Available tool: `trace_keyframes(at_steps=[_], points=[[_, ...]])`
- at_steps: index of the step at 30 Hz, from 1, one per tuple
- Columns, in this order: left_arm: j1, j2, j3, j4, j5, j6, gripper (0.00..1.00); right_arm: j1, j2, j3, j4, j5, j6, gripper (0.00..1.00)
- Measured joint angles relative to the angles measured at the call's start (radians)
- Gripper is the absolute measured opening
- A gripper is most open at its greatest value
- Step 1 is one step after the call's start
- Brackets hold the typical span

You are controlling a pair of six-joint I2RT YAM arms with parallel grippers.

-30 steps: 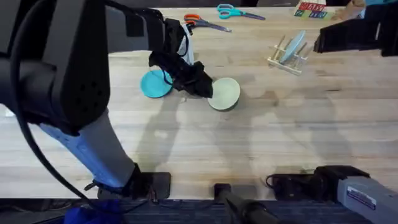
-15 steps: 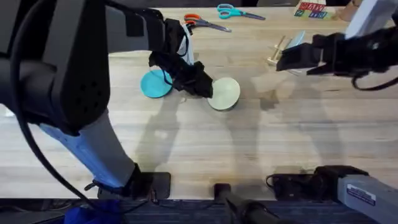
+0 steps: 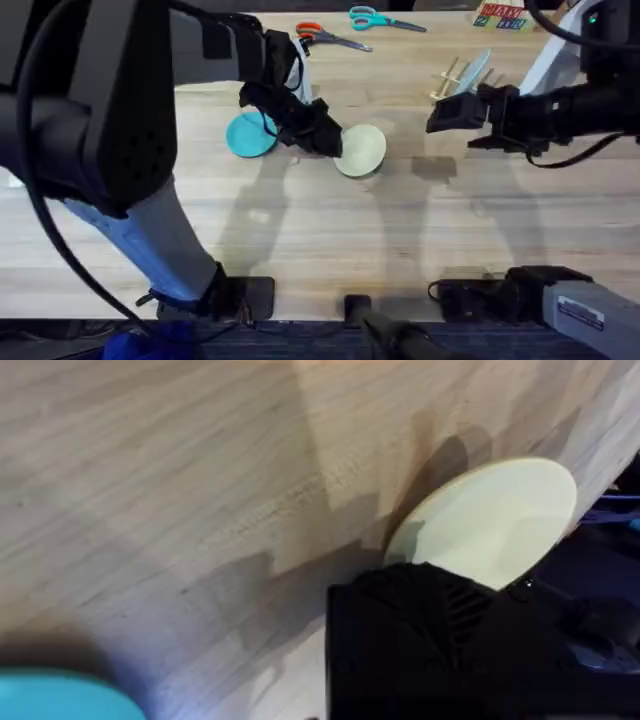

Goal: Pick up the plates from the table one by one and place each into a slot on the dish rack.

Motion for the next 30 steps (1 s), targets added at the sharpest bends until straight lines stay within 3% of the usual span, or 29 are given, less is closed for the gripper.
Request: trace_keyframes(at_steps=[30], points=[[0.000,0.000,0.000,0.003,0.000,0.000,0.042,0.022,0.002,-0.019,0.085,-0.003,0.081,0.995]])
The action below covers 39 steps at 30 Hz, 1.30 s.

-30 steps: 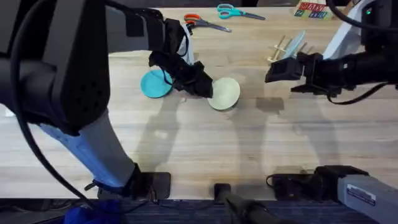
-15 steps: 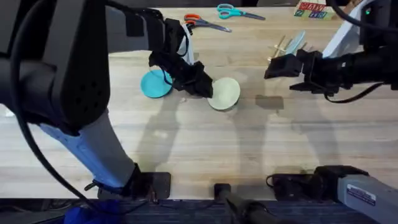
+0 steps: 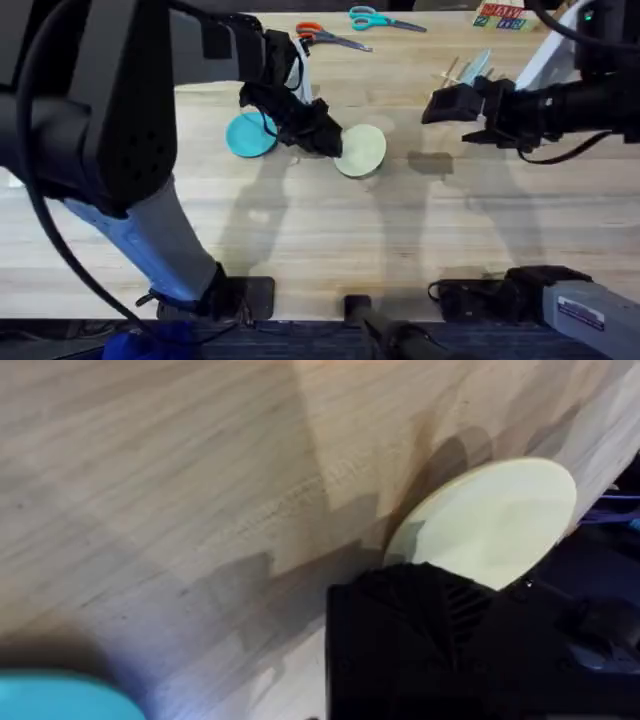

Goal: Pick up the plates from the table one by one and place each into a slot on the dish rack.

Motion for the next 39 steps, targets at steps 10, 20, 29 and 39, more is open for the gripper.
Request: trace_keyframes(at_steps=[10,20,29,39], points=[[0.000,0.000,0.000,0.000,0.000,0.000,0.042,0.088,0.145,0.000,0.120,-0.027,0.030,0.994],[0.000,0.000,0.000,0.000,0.000,0.000,0.042,0.146,0.293,0.000,0.212,-0.112,0.078,0.994],[0.000,0.000,0.000,0.000,0.000,0.000,0.042,0.169,0.367,0.000,0.254,-0.184,0.054,0.995],[0.000,0.000,0.000,0.000,0.000,0.000,0.042,0.174,0.435,0.000,0.320,-0.263,0.021,0.995]])
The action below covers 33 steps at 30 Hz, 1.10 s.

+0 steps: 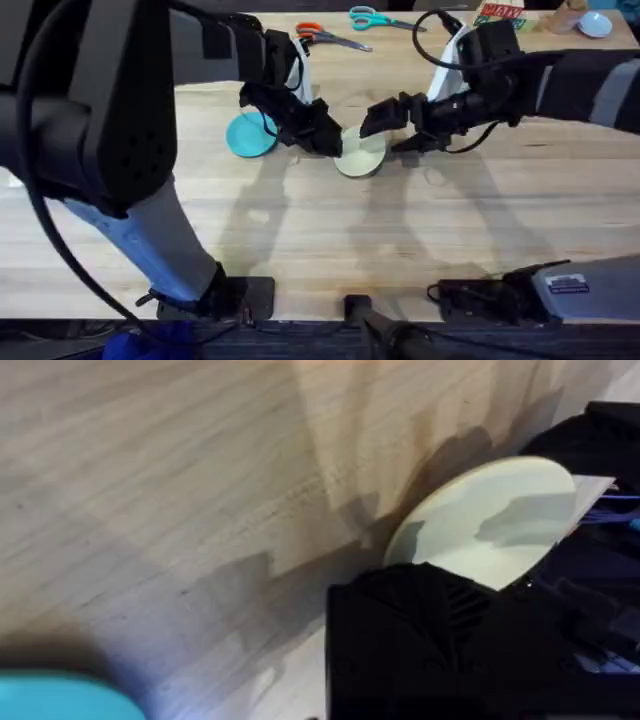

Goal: Pick up the plates from the table one by one and place each into a slot on the dish rack.

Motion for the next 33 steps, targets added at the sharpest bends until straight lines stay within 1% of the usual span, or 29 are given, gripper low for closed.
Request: trace_keyframes(at_steps=[10,20,33], points=[[0.000,0.000,0.000,0.000,0.000,0.000,0.042,0.008,0.025,0.000,0.015,-0.054,-0.008,0.995],[0.000,0.000,0.000,0.000,0.000,0.000,0.041,0.010,0.025,0.000,0.016,-0.059,-0.008,0.993],[0.000,0.000,0.000,0.000,0.000,0.000,0.041,0.059,0.025,0.000,0.016,-0.057,-0.008,0.994]])
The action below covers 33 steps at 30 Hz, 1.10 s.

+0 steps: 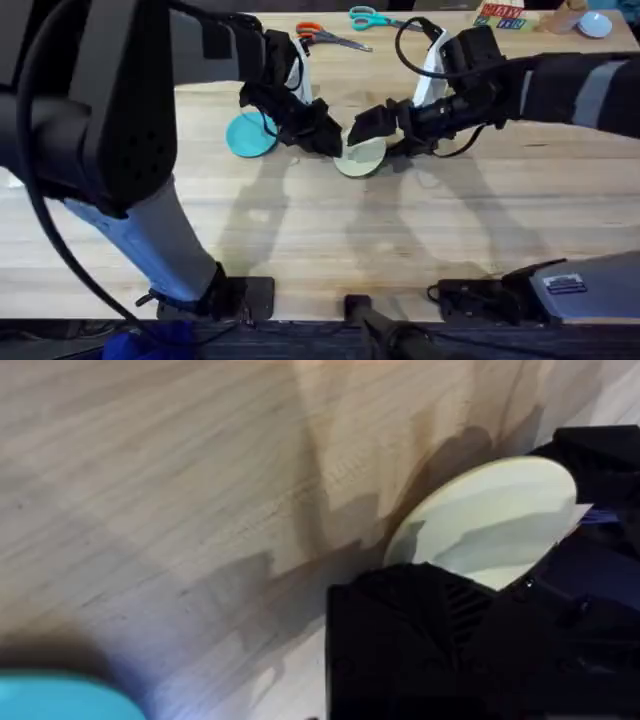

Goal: Pick up the plates from the table one by one and place each into a slot on the dish rack.

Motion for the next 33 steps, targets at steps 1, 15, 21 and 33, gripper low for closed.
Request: trace_keyframes(at_steps=[1,15,21,33], points=[[0.000,0.000,0.000,0.000,0.000,0.000,0.042,0.000,0.000,0.000,0.000,0.001,0.000,0.994],[0.000,0.000,0.000,0.000,0.000,0.000,0.041,0.000,0.000,0.000,0.003,0.005,-0.005,0.876],[0.000,0.000,0.000,0.000,0.000,0.000,0.042,0.000,0.000,0.000,0.003,0.007,-0.007,0.475],[0.004,0.000,0.000,-0.003,0.003,0.000,0.042,-0.006,0.000,0.000,0.002,0.010,-0.006,0.032]])
